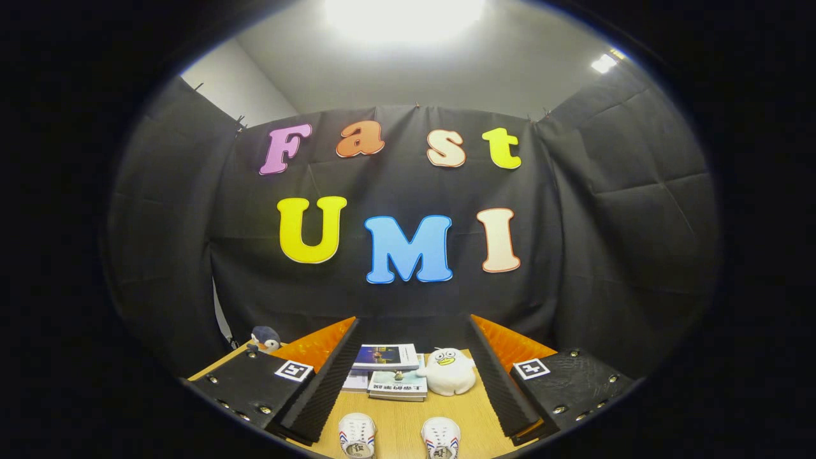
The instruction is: Open the storage box then place both shoes into the box .Put the left shoe in first, then the right shoe, with the right side of both shoes facing outward in a uniform manner.
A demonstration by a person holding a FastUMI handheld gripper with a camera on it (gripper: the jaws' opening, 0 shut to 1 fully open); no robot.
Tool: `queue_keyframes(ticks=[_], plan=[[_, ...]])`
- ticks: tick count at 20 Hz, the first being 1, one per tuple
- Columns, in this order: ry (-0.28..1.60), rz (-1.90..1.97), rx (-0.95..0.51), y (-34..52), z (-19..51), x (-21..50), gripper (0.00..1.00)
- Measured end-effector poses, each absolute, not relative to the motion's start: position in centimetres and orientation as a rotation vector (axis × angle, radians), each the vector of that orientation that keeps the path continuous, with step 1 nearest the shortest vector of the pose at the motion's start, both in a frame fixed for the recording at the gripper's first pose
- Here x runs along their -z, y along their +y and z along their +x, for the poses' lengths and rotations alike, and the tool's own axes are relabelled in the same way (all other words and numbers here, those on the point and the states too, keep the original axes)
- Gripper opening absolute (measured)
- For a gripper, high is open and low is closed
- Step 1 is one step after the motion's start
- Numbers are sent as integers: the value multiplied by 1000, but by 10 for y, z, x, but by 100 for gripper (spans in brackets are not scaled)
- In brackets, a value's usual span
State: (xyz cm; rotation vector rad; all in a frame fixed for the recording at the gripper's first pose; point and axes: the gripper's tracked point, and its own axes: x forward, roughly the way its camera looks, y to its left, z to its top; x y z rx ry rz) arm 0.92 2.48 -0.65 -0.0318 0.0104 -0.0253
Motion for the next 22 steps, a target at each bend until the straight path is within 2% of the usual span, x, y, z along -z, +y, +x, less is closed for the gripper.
queue_keyframes(ticks=[5,11,22], plan=[[21,-45,31,19,12,21,99],[102,33,-51,32,30,56,99],[386,272,-434,129,56,156,99]])
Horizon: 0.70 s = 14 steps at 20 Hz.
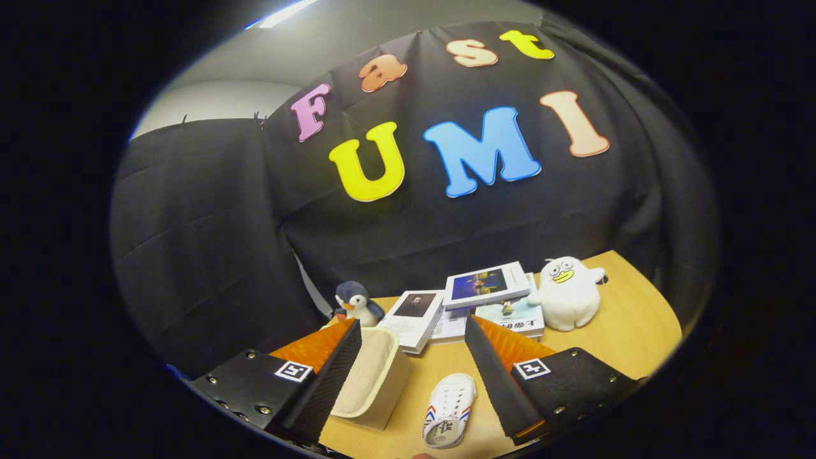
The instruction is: Open the storage box then place both shoes into the box .Put the left shoe in first, then the right shoe, with the right side of both shoes facing outward in a uniform manner.
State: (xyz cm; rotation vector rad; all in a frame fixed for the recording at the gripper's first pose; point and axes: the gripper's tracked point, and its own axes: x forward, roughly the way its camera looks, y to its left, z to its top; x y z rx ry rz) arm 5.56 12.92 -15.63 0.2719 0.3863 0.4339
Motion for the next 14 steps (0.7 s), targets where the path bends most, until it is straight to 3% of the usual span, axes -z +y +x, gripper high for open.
queue_keyframes(ticks=[14], plan=[[814,490,-712,238,50,300,97]])
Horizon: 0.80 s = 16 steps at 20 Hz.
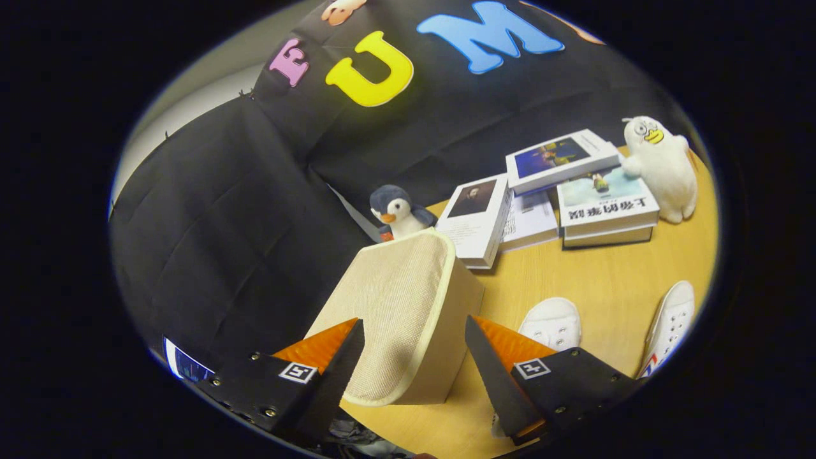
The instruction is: Open the storage box then place both shoes into the box .Put the left shoe in first, then the right shoe, with the right side of both shoes facing outward in a uniform manner.
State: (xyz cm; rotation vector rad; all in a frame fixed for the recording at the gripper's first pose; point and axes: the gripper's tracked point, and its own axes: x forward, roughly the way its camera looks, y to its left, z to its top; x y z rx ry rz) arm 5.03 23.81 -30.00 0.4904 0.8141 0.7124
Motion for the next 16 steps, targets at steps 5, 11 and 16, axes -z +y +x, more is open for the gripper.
queue_keyframes(ticks=[5,11,16], plan=[[942,670,-767,267,49,317,96],[1072,782,-776,280,46,319,69],[1084,880,-773,277,50,300,19]])
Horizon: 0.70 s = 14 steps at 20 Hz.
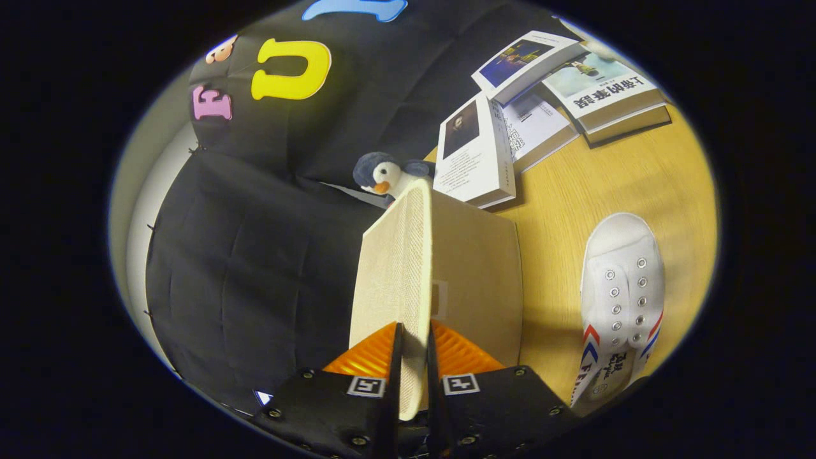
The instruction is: Open the storage box then place both shoes into the box .Put the left shoe in first, then the right shoe, with the right side of both shoes facing outward in a uniform manner.
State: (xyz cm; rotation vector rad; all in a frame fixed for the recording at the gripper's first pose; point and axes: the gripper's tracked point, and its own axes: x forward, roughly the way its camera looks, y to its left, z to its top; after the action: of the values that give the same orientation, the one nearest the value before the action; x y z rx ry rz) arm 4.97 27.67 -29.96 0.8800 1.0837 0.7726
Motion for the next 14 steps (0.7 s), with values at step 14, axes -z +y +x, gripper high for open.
queue_keyframes(ticks=[14], plan=[[931,791,-1094,337,30,173,17]])
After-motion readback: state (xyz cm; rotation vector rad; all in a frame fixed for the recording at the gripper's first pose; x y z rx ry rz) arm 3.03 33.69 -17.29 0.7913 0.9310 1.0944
